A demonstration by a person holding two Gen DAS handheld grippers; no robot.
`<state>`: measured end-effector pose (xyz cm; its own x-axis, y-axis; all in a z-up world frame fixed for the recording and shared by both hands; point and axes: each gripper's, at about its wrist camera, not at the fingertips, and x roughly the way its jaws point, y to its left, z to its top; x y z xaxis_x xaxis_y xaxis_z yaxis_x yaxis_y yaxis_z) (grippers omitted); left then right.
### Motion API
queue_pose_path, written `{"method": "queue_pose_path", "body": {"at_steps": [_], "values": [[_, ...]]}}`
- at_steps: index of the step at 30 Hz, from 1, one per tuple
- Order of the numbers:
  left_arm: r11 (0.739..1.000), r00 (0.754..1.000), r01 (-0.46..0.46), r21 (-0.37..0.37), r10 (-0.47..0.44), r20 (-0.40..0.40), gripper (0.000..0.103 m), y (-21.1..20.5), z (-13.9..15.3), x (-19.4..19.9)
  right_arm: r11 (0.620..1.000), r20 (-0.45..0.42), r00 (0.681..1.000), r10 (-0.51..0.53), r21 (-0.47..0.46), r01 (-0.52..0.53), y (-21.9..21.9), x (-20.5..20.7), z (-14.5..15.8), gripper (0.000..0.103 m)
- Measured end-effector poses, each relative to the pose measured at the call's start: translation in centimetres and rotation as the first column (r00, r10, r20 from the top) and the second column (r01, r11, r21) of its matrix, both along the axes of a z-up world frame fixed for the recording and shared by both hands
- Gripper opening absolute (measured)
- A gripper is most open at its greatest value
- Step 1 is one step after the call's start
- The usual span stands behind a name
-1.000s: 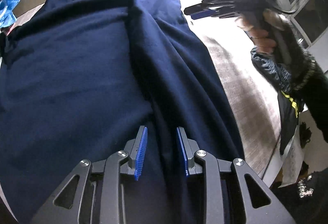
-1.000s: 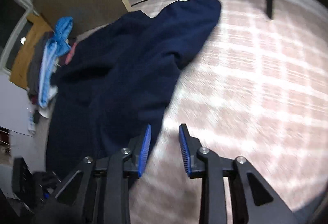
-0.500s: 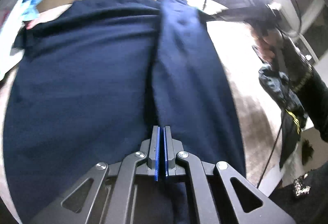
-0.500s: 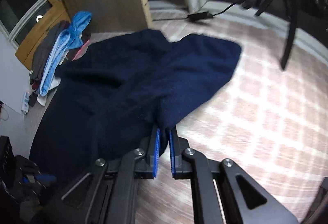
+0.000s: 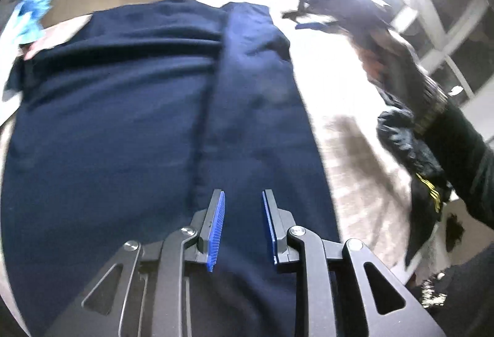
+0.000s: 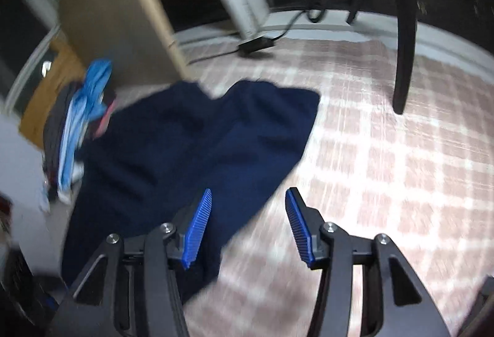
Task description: Fold clothes
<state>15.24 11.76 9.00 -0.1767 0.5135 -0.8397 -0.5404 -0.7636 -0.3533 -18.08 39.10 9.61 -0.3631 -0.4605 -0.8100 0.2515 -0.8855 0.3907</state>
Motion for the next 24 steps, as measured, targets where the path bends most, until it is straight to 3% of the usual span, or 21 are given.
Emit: {"method": "queue_pose_path", "body": {"at_steps": [2, 7, 8, 9, 10, 15, 20, 22, 24], "values": [[0.998, 0.998, 0.052, 0.026, -0.052, 0.034, 0.022, 2.3, -0.6, 0.5, 1.0, 0.024, 1.0, -0.016, -0.008, 0.016, 0.1, -1.8, -1.0, 0.049], [0.989, 0.986, 0.148, 0.0, -0.147, 0.075, 0.022, 5.7, -2.5, 2.1, 0.998, 0.015, 0.999, -0.034, 0.062, 0.033, -0.8, -4.6, -2.4, 0.048], [0.988, 0.985, 0.155, 0.003, -0.155, 0.076, 0.024, 6.1, -2.8, 2.3, 0.998, 0.005, 1.0, -0.013, 0.063, 0.013, -1.2, -4.9, -2.4, 0.042], [0.988, 0.986, 0.151, 0.015, -0.152, 0.075, 0.025, 6.0, -2.8, 2.4, 0.998, -0.005, 1.0, 0.007, 0.064, -0.007, -1.6, -5.1, -2.5, 0.006], [0.989, 0.985, 0.148, 0.027, -0.149, 0.08, 0.025, 5.8, -2.8, 2.3, 0.996, -0.047, 0.998, 0.029, 0.086, -0.025, -2.1, -5.1, -1.9, 0.004], [0.988, 0.985, 0.137, 0.065, -0.143, 0.096, 0.025, 5.5, -3.0, 1.9, 0.975, -0.304, 0.946, 0.109, 0.218, -0.042, -3.5, -4.5, 2.5, 0.004], [0.989, 0.985, 0.133, 0.066, -0.139, 0.103, 0.026, 5.0, -2.9, 1.7, 0.921, -0.232, 0.96, 0.154, 0.385, -0.055, -3.4, -4.6, -1.5, 0.008], [0.989, 0.985, 0.131, 0.066, -0.138, 0.106, 0.026, 4.7, -2.8, 1.6, 0.924, -0.228, 0.966, 0.121, 0.381, -0.026, -2.4, -4.1, -1.2, 0.038], [0.989, 0.985, 0.129, 0.066, -0.136, 0.108, 0.026, 4.5, -2.8, 1.5, 0.934, -0.244, 0.965, 0.094, 0.357, -0.001, -1.3, -3.2, 0.4, 0.041]]}}
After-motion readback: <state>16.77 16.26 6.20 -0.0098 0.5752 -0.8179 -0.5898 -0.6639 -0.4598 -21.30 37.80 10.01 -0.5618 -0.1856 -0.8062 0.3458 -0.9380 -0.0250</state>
